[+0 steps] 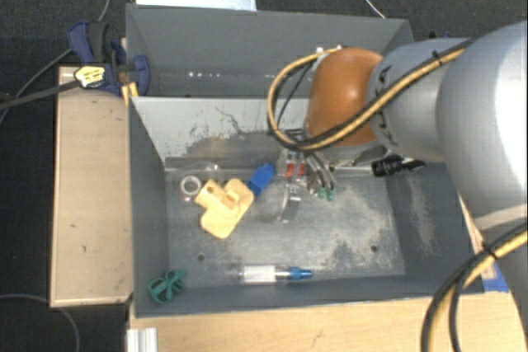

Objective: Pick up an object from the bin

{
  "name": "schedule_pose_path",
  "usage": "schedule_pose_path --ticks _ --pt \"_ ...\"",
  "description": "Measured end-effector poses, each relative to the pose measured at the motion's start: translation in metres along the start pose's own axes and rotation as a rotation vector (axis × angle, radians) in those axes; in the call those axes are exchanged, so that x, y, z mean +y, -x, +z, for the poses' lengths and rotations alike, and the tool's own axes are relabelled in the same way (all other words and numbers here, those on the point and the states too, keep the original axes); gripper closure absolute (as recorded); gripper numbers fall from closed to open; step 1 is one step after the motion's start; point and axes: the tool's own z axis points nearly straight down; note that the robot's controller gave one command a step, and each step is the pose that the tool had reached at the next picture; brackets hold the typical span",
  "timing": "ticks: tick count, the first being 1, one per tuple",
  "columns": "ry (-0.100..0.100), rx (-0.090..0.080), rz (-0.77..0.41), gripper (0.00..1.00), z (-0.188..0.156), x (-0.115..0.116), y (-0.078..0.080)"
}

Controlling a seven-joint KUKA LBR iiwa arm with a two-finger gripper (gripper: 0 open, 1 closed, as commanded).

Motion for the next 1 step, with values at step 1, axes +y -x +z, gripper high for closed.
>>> schedule_pose_path --ticks 1 --pt "0.008 -0.026 -0.054 0.00 0.0141 0.0685 -0.0162"
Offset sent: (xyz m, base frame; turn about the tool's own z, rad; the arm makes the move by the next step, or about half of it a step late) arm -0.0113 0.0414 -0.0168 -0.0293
